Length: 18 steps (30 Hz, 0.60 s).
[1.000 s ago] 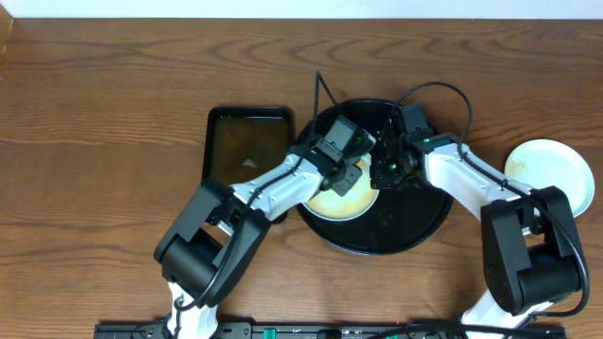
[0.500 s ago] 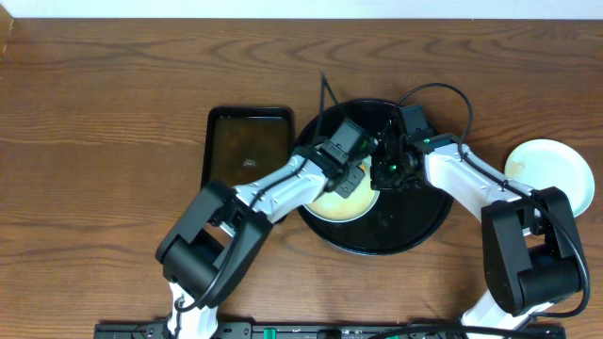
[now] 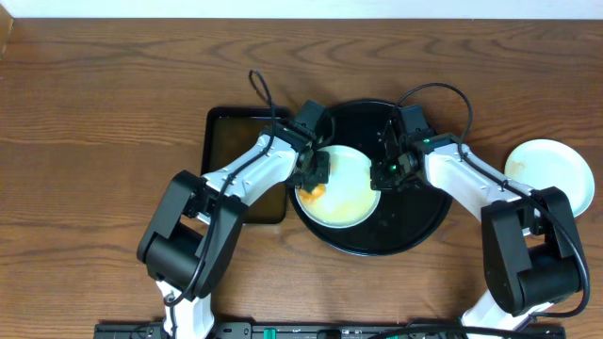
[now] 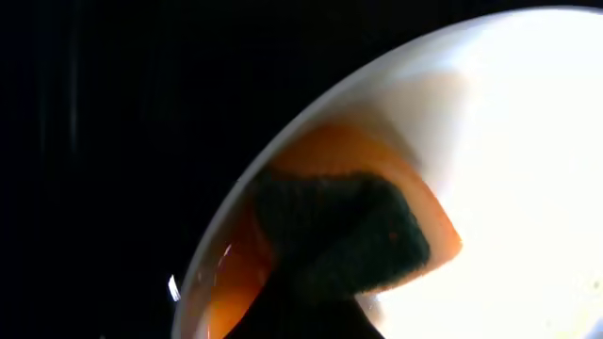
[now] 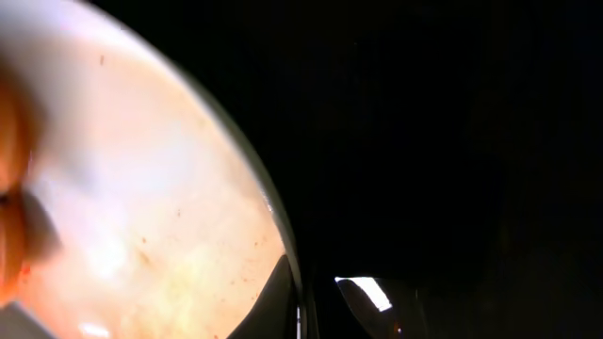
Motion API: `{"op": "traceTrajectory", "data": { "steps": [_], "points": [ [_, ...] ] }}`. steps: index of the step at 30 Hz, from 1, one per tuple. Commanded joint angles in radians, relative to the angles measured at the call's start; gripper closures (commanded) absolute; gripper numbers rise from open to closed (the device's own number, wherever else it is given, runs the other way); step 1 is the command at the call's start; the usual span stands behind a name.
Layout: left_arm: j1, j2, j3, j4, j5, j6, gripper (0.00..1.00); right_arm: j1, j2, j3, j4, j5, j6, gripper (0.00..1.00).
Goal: Clean dirty plates on tray and stack at the side
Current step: 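Scrub the sauce off the plate with the sponge in the left gripper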
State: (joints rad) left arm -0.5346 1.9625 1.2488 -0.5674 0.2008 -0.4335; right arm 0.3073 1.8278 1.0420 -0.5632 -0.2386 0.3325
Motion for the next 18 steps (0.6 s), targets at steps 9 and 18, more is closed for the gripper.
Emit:
{"op": "traceTrajectory", "data": {
  "steps": [9, 18],
  "points": [
    [-0.084, 0.063, -0.063, -0.071, 0.164, -0.225, 0.93, 0.007, 0.007, -0.024, -0.014, 0.054, 0.008, 0.99],
    [-0.183, 0.063, -0.063, 0.006, 0.060, -0.309, 0.92, 0.007, 0.007, -0.024, -0.016, 0.055, 0.008, 0.99]
  ]
}}
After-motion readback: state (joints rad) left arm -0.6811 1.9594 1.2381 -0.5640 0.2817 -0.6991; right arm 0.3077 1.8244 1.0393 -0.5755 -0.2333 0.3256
